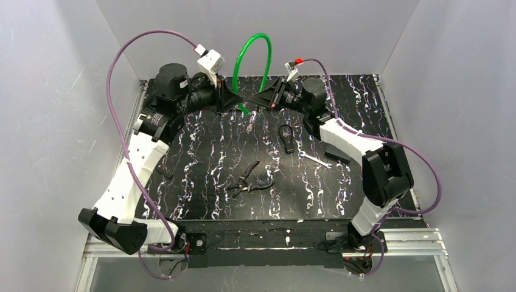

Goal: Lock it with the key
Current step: Lock the lock.

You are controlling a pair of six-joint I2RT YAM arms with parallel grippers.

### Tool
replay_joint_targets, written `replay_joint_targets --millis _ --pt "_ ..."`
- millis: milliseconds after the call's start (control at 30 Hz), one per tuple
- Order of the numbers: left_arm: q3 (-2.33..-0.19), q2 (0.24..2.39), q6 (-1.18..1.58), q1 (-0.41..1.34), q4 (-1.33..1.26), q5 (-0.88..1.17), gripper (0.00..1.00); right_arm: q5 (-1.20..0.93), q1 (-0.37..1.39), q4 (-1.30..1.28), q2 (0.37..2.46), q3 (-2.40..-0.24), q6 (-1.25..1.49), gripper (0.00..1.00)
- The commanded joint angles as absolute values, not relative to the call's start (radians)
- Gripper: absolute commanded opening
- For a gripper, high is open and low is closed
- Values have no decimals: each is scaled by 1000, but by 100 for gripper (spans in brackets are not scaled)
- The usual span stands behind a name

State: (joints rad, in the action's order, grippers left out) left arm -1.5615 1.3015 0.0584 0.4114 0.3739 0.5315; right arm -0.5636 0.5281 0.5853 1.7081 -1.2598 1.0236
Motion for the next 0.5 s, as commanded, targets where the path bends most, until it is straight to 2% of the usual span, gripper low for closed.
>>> replay_joint_targets --millis 0,267,467 --pt "-1601 1327 35 426 347 491 0 -619 575 695 1669 -1272 1021 1" --pt "-1591 1340 46 454 339 489 0 -604 588 674 1682 -1275 1017 1" --pt "-1490 1316 -45 471 326 443 0 -574 569 770 1697 -1244 1202 1"
